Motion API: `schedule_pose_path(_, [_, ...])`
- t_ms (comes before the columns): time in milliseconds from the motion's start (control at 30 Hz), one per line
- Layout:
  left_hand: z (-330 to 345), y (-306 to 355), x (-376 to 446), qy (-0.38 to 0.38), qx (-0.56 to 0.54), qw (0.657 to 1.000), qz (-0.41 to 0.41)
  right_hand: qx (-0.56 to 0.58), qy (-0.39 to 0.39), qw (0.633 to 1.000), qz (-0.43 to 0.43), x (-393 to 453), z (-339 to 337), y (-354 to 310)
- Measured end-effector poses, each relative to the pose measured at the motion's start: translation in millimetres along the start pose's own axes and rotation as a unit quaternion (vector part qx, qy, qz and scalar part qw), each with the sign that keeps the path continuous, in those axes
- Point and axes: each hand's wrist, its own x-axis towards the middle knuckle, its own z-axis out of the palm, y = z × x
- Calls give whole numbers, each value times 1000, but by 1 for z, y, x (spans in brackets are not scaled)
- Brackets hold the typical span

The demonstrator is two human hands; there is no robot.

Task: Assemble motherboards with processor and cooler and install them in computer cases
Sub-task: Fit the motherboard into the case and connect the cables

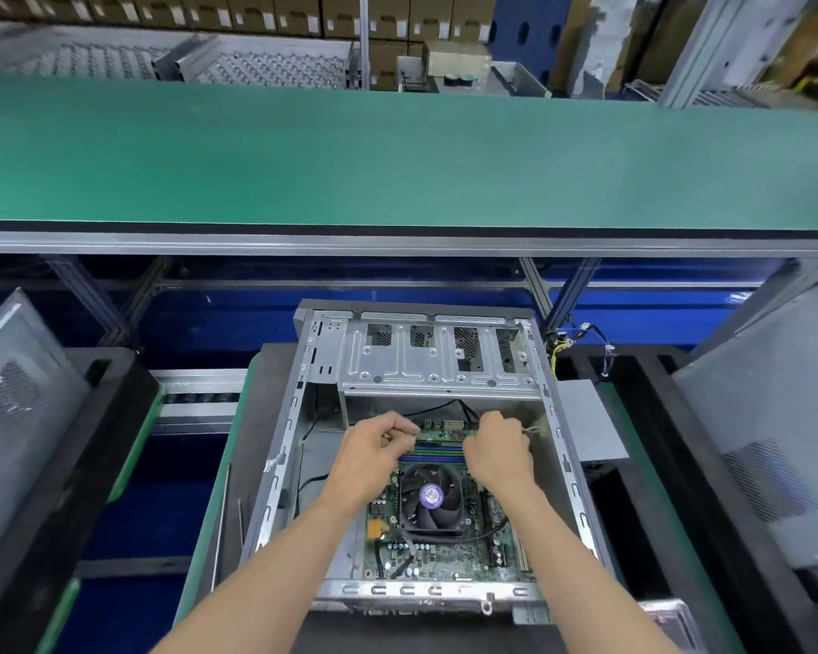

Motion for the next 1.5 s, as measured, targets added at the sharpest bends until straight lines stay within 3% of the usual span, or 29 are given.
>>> schedule_pose_path(133, [2, 4, 1, 0, -11, 1000, 2, 3, -49, 999, -12, -6, 0, 13])
schedule_pose_path(300, [7, 7, 6, 9, 10, 1000, 8, -251, -27, 965, -76, -18, -1, 32])
schedule_pose_path(433, [13, 6, 8, -6, 31, 999, 11, -353, -25, 927, -127, -25, 1, 32])
schedule_pose_path(600, [21, 14, 15, -57, 46, 997, 21, -314, -88, 937, -126, -25, 8, 25])
schedule_pose_path(733, [37, 22, 24, -98, 64, 993, 25, -167, -30, 982, -77, -21, 6, 27])
schedule_pose_path(833, [49, 27, 32, -89, 59, 994, 18, -7, 5, 999, -44, -13, 0, 22])
schedule_pose_path(1000, [58, 31, 56, -71, 94, 992, -44, 297, 53, 953, -18, -1, 0, 13])
schedule_pose_path(1233, [64, 9, 70, -81, -31, 989, -117, 301, 101, 948, -33, 12, 10, 26])
schedule_pose_path(1500, [65, 3, 75, -74, 25, 992, -97, 311, 114, 944, -13, 14, 10, 31])
